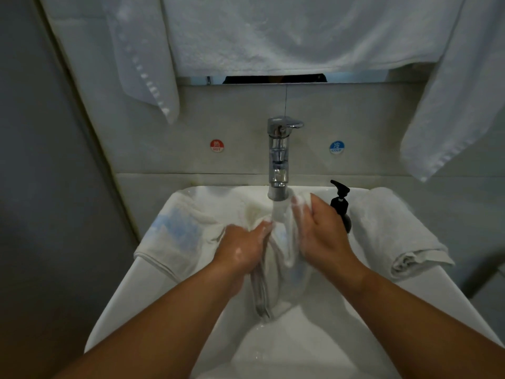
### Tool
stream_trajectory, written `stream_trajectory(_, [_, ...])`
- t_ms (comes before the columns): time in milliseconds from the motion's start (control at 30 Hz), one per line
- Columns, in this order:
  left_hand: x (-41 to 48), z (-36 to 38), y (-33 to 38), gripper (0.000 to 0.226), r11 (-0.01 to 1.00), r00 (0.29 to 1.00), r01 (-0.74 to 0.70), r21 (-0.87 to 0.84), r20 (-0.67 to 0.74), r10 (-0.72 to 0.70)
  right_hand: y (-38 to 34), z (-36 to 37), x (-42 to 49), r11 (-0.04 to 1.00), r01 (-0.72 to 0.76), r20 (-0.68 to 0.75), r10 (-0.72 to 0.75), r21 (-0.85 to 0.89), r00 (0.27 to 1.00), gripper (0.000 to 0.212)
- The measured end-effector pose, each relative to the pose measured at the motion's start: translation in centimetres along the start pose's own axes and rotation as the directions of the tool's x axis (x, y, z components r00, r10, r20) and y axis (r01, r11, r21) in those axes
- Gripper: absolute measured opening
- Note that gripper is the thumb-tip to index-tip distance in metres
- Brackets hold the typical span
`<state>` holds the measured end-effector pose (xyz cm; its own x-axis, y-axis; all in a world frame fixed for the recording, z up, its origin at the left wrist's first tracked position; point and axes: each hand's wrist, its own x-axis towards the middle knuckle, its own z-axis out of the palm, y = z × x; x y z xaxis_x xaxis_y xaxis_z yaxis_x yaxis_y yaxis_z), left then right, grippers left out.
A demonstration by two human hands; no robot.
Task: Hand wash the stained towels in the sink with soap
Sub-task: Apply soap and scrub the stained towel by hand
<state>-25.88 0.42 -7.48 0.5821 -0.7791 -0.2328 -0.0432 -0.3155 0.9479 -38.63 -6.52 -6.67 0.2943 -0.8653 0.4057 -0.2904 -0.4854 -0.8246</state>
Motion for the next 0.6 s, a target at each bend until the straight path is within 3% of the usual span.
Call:
stream_trajectory(100, [-0.7,0.2,-0.1,0.050,0.977,0.948,0.197,-0.085,0.270,-0.168,0.5,-0.7,0.0,0.996,-0.043,0.045,0.040,0.075,0.998,0.036])
stream_trajectory(167, [-0.7,0.4,0.0,0.045,0.949,0.925,0.239,-0.207,0.346,-0.158,0.6,-0.6,0.1,0.981,-0.075,0.098,0.058,0.179,0.993,0.033])
stream_trajectory(233, [-0.7,0.8,0.0,0.039,0.931,0.965,0.179,-0.317,0.241,-0.103,0.9,-0.4,0.1,0.979,-0.088,0.127,0.065,0.185,0.990,0.033])
stream_trajectory(267, [-0.5,1.0,-0.2,0.037,0.957,0.990,0.052,-0.287,0.139,-0.012,1.1,-0.2,0.2,0.990,-0.081,0.119,0.067,0.117,0.991,0.034])
stream_trajectory(333, [-0.9,1.4,-0.4,0.035,0.961,0.961,-0.277,-0.005,0.023,0.277,1.4,0.3,0.2,0.995,-0.090,0.104,0.095,-0.050,0.990,0.038])
stream_trajectory(400, [-1.5,1.8,-0.2,0.024,0.847,0.870,-0.463,0.262,-0.045,0.490,1.1,0.7,-0.4,0.982,-0.116,0.124,0.135,-0.150,0.983,0.039])
stream_trajectory(500, [-0.6,1.6,0.0,0.027,0.864,0.859,-0.416,0.283,-0.191,0.476,-0.1,1.4,-1.8,0.991,-0.012,0.129,0.029,-0.135,0.991,0.035])
stream_trajectory(600, [-0.5,1.4,-0.7,0.043,0.835,0.860,-0.418,0.357,-0.141,0.491,-1.2,1.6,-1.7,0.997,0.028,0.052,-0.024,-0.078,0.998,0.035])
